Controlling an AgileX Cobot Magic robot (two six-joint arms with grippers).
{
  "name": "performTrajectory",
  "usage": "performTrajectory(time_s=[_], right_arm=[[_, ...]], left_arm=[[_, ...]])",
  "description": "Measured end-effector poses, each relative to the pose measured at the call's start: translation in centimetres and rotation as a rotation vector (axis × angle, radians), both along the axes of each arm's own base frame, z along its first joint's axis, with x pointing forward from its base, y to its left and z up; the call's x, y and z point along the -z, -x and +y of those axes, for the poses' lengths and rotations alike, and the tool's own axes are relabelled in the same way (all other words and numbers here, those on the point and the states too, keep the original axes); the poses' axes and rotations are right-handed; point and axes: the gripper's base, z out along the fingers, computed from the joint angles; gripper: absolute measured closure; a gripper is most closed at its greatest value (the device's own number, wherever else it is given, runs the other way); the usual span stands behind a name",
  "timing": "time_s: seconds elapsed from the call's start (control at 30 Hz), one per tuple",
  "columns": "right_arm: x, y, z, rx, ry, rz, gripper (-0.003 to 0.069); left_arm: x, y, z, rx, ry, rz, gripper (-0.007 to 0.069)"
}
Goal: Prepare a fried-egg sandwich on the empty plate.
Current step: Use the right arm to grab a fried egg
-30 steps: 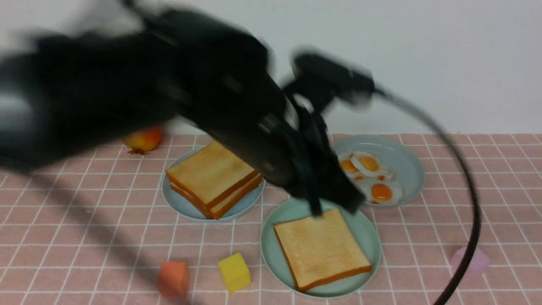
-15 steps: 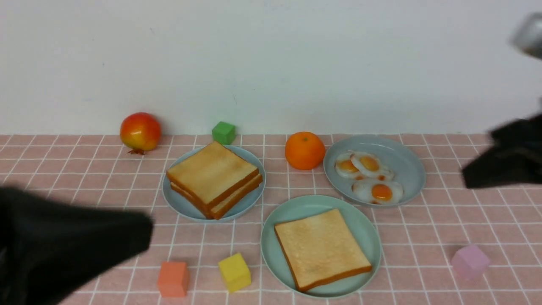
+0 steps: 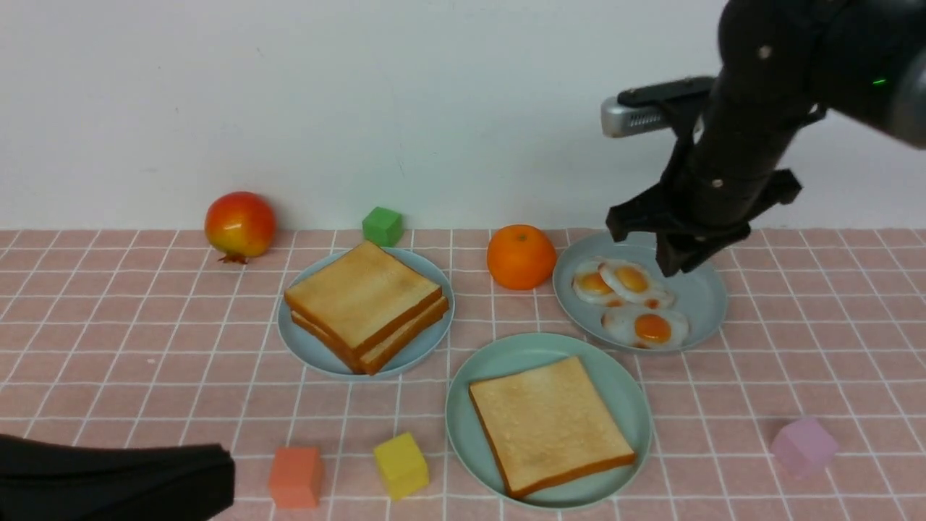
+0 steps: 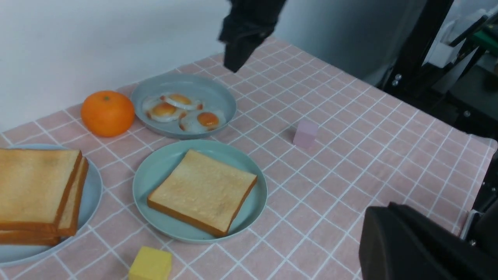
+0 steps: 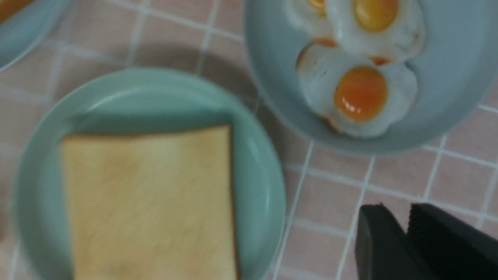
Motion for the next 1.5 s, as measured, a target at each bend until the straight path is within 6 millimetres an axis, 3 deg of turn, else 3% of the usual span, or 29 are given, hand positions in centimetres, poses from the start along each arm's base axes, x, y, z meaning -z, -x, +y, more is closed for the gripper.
performTrajectory(time_s=[0.13,0.37,0.6,0.87,1.2,1.5], right_arm=[[3.5,-4.1,-0.8,0.008,-0.053,0.033,0.0369],[7.6,-9.6,0.5,0.042,-0.104,-0.034,0.0243],[9.5,-11.4,0.6,0.056,-0.068,-0.052,0.018],[10.0,-11.0,2.5,0.003,0.023,-0.078,0.0175],[10.6,-10.9,3.2,-0.012,0.089,-0.091,0.0262],[10.6,-10.8,3.2,-0.049,0.113,-0.077,0.0521]], left_arm=[[0.1,-0.2,-0.2,-0.001,-0.005,0.006,0.0613],[0.1,-0.3,-0.3,-0.003,-0.001,0.003,0.0613],[0.1,-0.3,-0.3,-0.003,-0.001,0.003,0.0613],[0.1,-0.3,-0.3,-0.004,-0.003,0.001,0.0613],[0.1,-0.4,-0.3,-0.006,-0.009,-0.006,0.0613],[0.1,-0.4,-0.3,-0.006,-0.01,-0.008,0.0613]])
